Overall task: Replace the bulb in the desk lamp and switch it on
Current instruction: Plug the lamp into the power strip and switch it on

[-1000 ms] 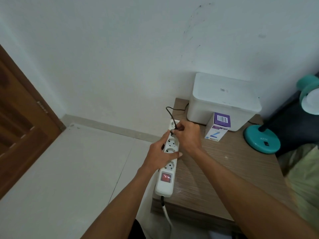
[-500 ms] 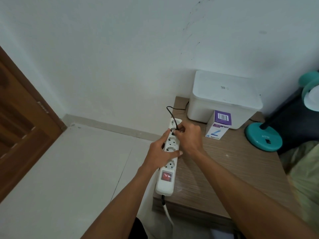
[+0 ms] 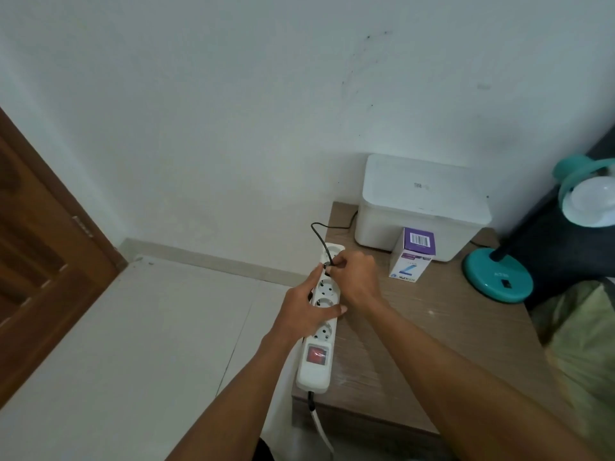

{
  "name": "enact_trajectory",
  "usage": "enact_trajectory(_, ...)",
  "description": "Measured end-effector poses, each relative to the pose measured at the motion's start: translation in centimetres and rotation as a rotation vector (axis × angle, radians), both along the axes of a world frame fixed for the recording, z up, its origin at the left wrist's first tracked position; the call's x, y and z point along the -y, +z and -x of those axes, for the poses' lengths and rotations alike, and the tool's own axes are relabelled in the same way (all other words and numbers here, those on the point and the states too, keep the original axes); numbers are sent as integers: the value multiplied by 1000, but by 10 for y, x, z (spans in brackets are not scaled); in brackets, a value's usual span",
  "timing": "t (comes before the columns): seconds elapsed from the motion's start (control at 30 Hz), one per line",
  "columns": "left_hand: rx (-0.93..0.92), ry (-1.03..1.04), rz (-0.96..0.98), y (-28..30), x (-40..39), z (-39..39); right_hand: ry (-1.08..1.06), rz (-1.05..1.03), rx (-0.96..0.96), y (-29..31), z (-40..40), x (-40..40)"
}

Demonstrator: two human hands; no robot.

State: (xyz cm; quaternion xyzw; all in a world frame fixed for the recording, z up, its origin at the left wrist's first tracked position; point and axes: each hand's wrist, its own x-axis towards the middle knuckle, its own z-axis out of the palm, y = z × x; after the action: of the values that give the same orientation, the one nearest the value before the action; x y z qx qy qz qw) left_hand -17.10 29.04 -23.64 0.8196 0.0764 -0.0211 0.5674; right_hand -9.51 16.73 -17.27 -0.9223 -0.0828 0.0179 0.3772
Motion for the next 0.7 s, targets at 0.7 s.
enact_trajectory(0.7,222,-265,-635,37,178,28,-275,179,125,-8,80,245)
